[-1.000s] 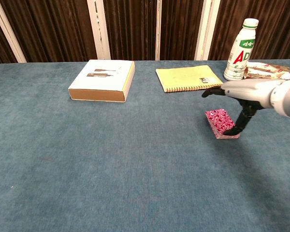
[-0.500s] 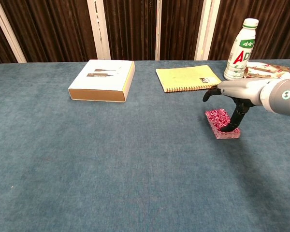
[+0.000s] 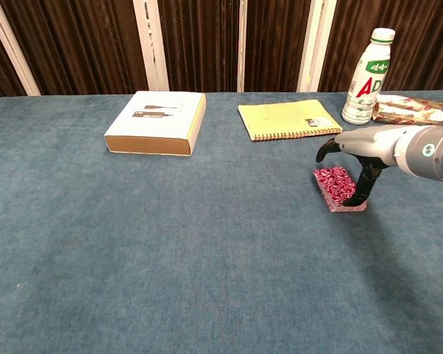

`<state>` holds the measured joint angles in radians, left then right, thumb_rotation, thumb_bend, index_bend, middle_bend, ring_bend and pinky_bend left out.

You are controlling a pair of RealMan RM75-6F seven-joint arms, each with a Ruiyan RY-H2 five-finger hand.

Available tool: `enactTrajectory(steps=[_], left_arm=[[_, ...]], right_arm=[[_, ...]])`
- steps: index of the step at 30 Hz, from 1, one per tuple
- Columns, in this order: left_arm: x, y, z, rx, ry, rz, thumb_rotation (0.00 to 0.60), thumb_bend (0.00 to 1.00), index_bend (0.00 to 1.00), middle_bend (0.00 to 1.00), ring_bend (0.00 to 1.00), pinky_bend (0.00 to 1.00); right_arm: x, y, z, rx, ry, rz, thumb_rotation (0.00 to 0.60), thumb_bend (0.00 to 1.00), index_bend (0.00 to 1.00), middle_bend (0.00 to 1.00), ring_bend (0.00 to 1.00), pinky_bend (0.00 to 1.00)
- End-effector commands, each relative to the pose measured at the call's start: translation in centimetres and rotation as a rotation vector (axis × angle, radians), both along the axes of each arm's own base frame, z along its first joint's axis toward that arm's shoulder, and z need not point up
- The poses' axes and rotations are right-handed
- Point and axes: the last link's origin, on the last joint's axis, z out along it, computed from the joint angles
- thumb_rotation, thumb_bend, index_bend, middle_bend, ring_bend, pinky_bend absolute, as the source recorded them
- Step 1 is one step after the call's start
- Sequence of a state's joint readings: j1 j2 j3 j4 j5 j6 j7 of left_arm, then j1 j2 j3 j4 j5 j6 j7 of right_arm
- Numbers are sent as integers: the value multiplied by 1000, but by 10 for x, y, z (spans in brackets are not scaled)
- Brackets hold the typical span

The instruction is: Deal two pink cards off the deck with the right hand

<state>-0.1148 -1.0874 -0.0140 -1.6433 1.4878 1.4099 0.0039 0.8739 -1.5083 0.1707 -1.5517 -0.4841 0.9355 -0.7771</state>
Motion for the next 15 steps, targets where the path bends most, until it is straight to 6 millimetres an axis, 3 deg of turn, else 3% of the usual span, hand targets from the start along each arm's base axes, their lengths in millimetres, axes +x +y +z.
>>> enactTrajectory(steps=[1,15], left_arm=[[0,0,0,1,-1,-1,600,23,0,0,0,0],[0,1,0,-2,-3,4,600,23,0,0,0,0]], right_arm=[[0,-1,-2,-1,4,-6,600,270,150,33,0,0],[-5,-4,-7,3,35,-31,600,270,150,33,0,0]])
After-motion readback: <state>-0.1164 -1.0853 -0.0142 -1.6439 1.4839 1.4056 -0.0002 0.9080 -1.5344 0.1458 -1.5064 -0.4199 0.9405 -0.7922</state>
